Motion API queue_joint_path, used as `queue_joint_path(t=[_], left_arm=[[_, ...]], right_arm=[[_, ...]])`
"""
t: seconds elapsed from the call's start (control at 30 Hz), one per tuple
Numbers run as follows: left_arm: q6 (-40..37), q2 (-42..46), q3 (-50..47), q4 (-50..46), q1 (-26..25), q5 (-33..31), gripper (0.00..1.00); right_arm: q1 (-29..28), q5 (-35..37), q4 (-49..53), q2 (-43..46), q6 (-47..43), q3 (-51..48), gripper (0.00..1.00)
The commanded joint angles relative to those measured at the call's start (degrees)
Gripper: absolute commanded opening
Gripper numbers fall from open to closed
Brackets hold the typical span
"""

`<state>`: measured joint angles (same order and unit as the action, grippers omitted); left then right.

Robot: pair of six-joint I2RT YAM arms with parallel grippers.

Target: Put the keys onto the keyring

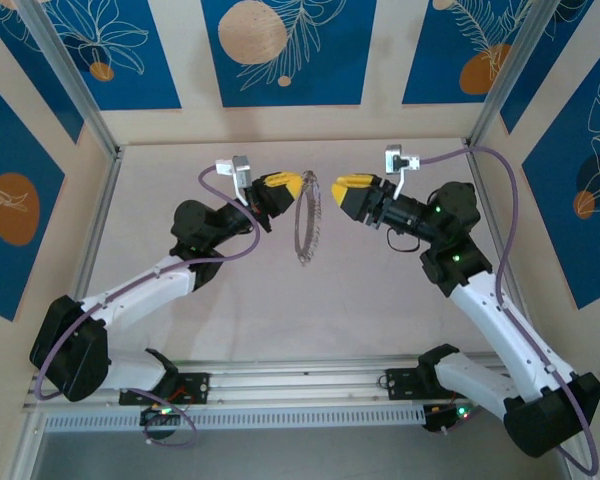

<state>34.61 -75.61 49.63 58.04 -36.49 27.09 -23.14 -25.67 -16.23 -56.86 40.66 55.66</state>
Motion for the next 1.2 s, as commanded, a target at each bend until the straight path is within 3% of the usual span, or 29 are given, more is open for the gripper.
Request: queue_joint_path(t=[0.0,0.63,0.83,1.07,1.17], left_arm=[[0.1,0.2,0.7,3.2,0.5,1.3,0.00],[0.0,0.3,1.2,2.4,0.5,1.8,0.00],[0.2,0.2,1.4,2.4,0.5,2.0,0.00],[0.2,0.0,1.3,2.2,0.5,2.2,0.00],[0.1,-0.1,1.4,2.1,0.5,2.0,0.00]], right_arm=[[-0.6,0.6,0.1,-2.3,-0.1,2.8,0.45],[-4.9,0.2,-2.1,-8.4,-0.2,4.7,0.42],[-5.4,-0.2,-3.3,-9.6,-0.1,4.7,0.31],[-5.5,-0.9,-5.2,-9.8,0.4,4.2,0.00],[-5.1,-1.8,-6.9,-9.6,1.3,3.5,0.00]])
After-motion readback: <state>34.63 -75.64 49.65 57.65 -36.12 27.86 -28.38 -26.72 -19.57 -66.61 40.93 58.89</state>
